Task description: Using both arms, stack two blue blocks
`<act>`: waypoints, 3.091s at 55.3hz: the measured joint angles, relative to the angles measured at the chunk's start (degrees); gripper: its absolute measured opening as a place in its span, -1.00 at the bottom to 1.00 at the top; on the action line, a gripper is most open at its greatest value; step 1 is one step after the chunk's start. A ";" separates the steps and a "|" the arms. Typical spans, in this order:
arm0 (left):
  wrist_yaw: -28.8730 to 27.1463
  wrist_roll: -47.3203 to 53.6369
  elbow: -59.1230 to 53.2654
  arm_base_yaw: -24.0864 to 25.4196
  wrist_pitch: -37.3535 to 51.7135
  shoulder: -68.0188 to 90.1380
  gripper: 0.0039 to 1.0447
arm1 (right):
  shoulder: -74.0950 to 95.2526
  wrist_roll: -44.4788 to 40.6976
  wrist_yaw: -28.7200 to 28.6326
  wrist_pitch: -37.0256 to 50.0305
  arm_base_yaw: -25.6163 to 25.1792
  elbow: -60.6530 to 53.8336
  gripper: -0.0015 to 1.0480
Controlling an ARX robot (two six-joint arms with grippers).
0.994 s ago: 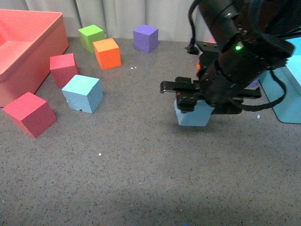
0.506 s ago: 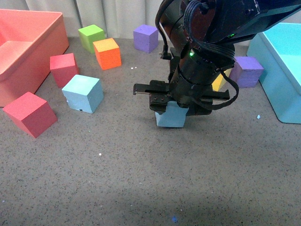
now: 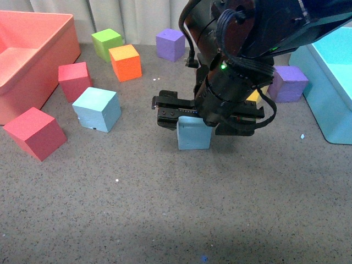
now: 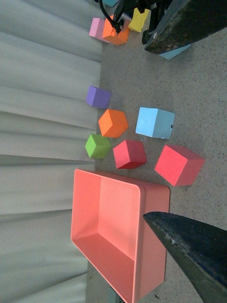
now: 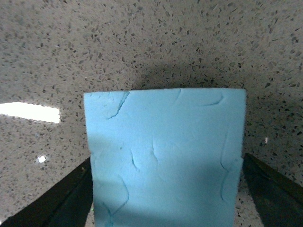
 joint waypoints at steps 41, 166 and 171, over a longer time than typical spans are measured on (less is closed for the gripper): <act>0.02 0.00 0.00 0.00 -0.02 0.02 0.88 | -33.62 -24.92 17.22 88.13 -12.31 -57.31 -0.67; -0.02 0.00 0.00 0.00 0.00 0.02 0.88 | -120.04 -25.46 1.99 25.07 -27.34 -81.15 -0.98; -0.02 0.00 0.00 0.00 -0.02 0.02 0.88 | -126.97 -25.46 1.88 16.02 -27.34 -81.13 -0.98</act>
